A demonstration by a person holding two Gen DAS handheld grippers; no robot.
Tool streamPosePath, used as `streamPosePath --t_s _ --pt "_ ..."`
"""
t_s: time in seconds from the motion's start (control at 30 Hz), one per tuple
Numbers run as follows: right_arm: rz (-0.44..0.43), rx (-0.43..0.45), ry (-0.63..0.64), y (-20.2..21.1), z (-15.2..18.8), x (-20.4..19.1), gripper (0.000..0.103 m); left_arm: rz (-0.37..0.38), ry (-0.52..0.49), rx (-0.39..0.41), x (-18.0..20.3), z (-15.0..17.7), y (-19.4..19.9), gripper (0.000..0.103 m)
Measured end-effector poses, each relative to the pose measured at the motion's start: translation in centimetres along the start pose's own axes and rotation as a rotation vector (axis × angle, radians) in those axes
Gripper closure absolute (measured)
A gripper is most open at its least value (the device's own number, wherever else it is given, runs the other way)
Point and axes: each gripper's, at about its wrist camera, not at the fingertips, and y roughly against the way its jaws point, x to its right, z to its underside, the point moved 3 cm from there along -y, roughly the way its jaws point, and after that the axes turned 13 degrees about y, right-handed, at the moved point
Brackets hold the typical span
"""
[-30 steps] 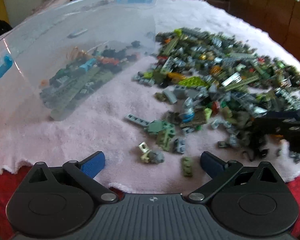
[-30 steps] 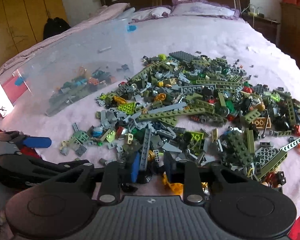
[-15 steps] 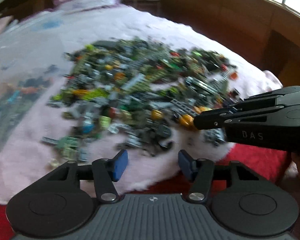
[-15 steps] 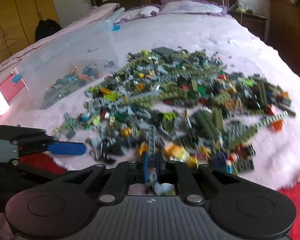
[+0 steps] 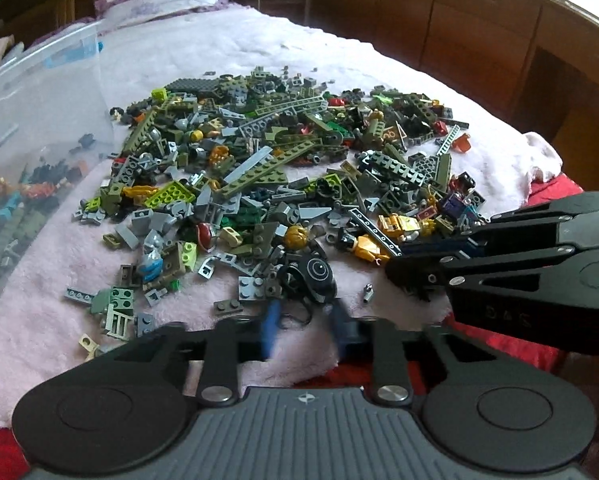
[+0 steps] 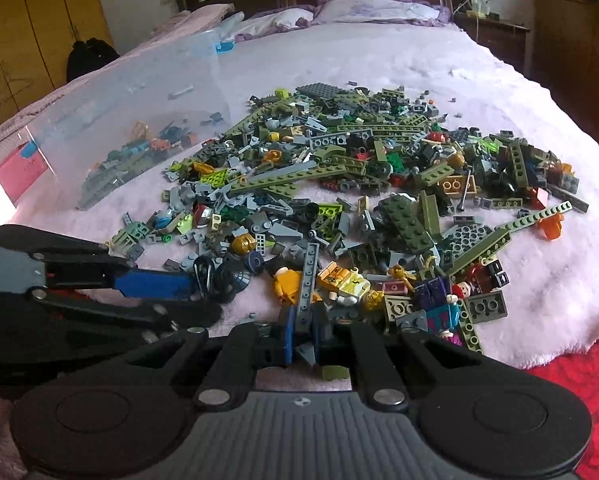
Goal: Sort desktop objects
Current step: 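Close the left gripper on a black curved piece while the right gripper grasps a grey beam, then carry both held pieces over the clear bin and open both grippers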
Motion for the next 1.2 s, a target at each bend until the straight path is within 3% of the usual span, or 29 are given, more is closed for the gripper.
streamPosePath --t_s 0.3,0.47,0.63,0.93,1.1,1.2 --pt "0.0 0.001 0.004 -0.1 -0.1 0.2 0.091 -0.017 0.051 -0.008 -1.4 0.0 0.6 0.087" --pt "-0.006 0.004 0.014 -0.1 -0.2 -0.2 0.084 0.018 0.01 -0.009 -0.3 0.1 0.3 0.067" --pt "-0.004 0.007 0.019 -0.2 -0.2 -0.4 0.083 0.021 -0.034 -0.002 0.6 0.2 -0.3 0.07" --pt "0.002 0.012 0.012 -0.4 -0.3 -0.3 0.084 0.033 -0.005 -0.021 0.1 0.4 -0.2 0.065" --pt "-0.001 0.014 0.0 -0.5 -0.3 -0.1 0.086 0.034 0.006 -0.006 -0.2 0.3 0.2 0.07" --pt "0.014 0.013 0.006 -0.4 -0.3 -0.1 0.094 0.034 0.016 0.01 -0.4 0.1 0.8 0.07"
